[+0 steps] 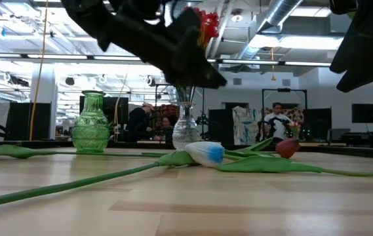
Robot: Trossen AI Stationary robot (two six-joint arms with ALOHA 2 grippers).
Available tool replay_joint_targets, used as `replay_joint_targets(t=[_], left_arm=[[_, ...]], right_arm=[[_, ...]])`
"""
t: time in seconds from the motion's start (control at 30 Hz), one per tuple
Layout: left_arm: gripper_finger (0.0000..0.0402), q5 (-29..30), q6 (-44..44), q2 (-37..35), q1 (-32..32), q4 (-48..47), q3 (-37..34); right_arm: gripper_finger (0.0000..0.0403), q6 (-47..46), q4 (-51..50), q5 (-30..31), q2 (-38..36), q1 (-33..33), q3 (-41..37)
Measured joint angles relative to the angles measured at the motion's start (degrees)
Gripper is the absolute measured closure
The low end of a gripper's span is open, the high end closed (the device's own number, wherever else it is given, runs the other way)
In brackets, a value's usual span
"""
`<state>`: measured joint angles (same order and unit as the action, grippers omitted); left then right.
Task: Sort flowers into vase by color
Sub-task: Put the top dark red tulip into the green vase
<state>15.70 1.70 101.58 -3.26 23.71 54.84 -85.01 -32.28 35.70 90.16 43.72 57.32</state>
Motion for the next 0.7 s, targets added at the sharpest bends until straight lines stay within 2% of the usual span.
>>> replay_joint_targets(t=[0.2,0.5,0.7], left_arm=[[0.0223,-0.33,2.55,7.74,0.25,-2.75,7.42],[0.0223,0.03,3.64,18.39,3.10,-19.63,20.43],[0.0223,-0.02,3.36,23.42,5.56,-26.05,27.33]], right_arm=[[0.0207,0.04,0.77,-1.12,-0.62,0.17,0.00],[0.0207,0.04,1.33,-1.36,-0.74,0.55,0.00],[0.0207,0.04,1.34,-1.36,-0.75,0.52,0.00]])
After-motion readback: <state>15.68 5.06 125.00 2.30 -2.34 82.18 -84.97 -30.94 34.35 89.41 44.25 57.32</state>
